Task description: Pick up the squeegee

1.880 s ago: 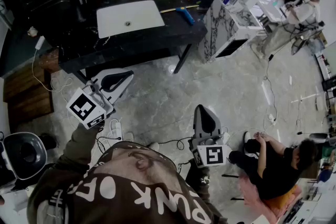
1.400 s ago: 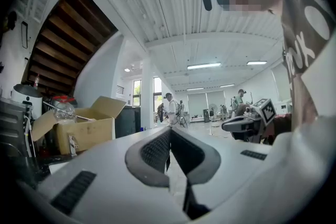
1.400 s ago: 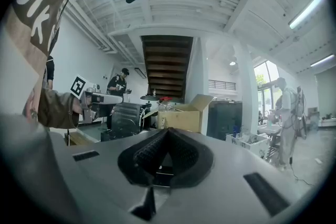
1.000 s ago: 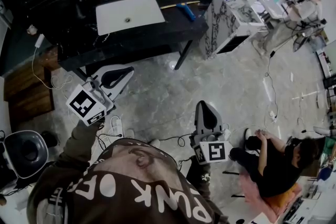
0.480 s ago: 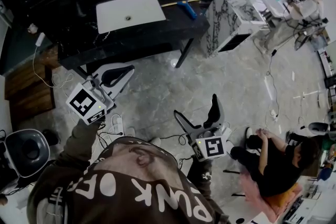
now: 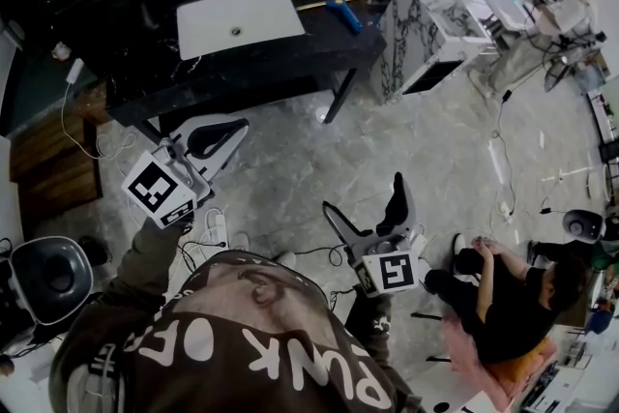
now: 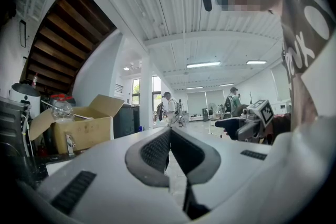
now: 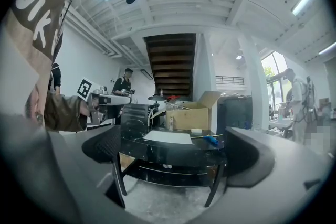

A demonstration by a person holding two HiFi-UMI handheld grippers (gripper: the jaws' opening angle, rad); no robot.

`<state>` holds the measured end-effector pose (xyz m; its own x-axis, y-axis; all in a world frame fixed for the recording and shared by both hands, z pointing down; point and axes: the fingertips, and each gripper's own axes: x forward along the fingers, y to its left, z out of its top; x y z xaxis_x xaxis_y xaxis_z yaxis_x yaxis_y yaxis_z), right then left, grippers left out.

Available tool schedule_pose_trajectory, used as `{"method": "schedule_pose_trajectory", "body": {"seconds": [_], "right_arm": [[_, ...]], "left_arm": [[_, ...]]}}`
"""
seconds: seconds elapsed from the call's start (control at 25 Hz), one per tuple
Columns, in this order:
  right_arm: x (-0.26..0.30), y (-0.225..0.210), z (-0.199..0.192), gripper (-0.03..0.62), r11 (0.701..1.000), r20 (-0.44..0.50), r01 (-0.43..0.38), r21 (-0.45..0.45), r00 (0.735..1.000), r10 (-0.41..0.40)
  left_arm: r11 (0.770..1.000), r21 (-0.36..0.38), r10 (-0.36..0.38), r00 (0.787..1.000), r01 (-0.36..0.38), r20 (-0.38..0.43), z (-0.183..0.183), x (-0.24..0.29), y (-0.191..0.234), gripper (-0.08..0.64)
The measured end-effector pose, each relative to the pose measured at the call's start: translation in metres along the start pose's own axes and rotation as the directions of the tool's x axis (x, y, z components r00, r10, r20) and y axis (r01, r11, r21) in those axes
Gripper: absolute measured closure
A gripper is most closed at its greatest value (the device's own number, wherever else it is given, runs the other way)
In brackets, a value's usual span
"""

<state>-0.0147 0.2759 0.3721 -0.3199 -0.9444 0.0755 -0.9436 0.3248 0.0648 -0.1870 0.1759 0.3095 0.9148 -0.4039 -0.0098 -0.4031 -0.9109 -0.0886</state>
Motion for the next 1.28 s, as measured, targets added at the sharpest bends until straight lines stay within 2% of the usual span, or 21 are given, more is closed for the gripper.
{"method": "schedule_pose_trajectory", "body": {"seconds": [0.44, 0.84, 1.12, 1.28], "right_arm": [[-0.027, -0.017, 0.001, -0.003, 1.0, 0.01, -0.005, 0.003, 1.0, 0.005], [-0.069, -0.033, -0.004, -0.003, 0.998, 0.043, -0.068, -0.021, 0.997, 0.068], [-0.063, -0.047, -0.011, -0.003, 0.997, 0.061, -0.07, -0.014, 0.996, 0.07], [-0.048, -0.059, -0.014, -0.003, 0.998, 0.062, -0.067, -0.019, 0.996, 0.068]], "left_arm": [[1.0, 0.018, 0.013, 1.0, -0.013, -0.009, 0.006, 0.013, -0.034, 0.557], [0.999, 0.03, 0.034, 0.999, -0.033, -0.029, 0.001, 0.028, -0.091, 0.557], [0.998, 0.052, 0.029, 0.999, -0.027, -0.034, -0.002, 0.043, -0.093, 0.557], [0.998, 0.05, 0.032, 0.999, -0.03, -0.026, -0.007, 0.055, -0.08, 0.557]]}}
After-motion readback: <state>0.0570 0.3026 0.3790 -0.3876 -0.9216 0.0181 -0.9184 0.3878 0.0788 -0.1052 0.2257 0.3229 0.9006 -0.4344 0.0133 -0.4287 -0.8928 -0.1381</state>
